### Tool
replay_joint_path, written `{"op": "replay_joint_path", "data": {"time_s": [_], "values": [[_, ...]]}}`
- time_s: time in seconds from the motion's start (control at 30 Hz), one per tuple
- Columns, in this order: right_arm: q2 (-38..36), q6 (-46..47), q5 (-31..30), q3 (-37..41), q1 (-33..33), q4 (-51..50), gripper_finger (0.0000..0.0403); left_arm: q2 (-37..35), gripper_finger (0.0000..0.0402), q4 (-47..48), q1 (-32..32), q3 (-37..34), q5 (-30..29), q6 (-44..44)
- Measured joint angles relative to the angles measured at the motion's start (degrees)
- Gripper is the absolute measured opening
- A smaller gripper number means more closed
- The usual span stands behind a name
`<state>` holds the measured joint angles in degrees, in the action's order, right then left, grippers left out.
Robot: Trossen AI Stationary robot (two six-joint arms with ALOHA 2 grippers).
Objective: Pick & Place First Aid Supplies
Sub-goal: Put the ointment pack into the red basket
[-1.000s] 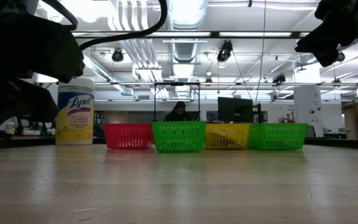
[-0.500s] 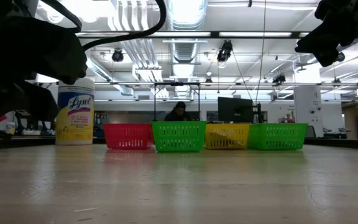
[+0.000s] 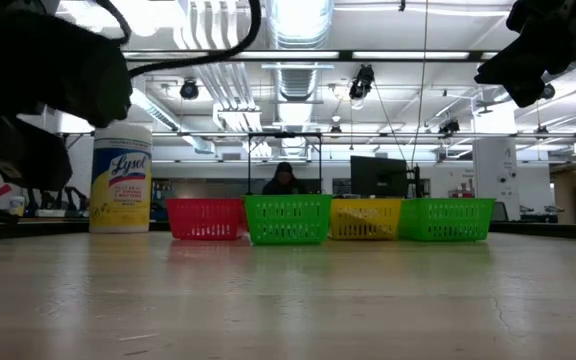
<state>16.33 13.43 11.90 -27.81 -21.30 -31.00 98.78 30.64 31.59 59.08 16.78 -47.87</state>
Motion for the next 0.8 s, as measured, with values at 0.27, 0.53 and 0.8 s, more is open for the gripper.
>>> {"op": "replay_joint_path", "data": {"time_s": [0.27,0.53,0.8], "values": [[0.0,0.0,0.0,0.0,0.0,0.0,0.0081,-4.5,0.0,0.1,-0.2,0.3,0.4,-1.8],[0.0,0.0,0.0,0.0,0.0,0.0,0.0081,-9.7,0.0,1.2,-0.9,0.4,-4.0,-3.8],[0.0,0.0,0.0,0.0,0.0,0.0,0.0068,-9.3,0.0,-1.3,-0.8,-0.2,-4.7,-10.3]]}}
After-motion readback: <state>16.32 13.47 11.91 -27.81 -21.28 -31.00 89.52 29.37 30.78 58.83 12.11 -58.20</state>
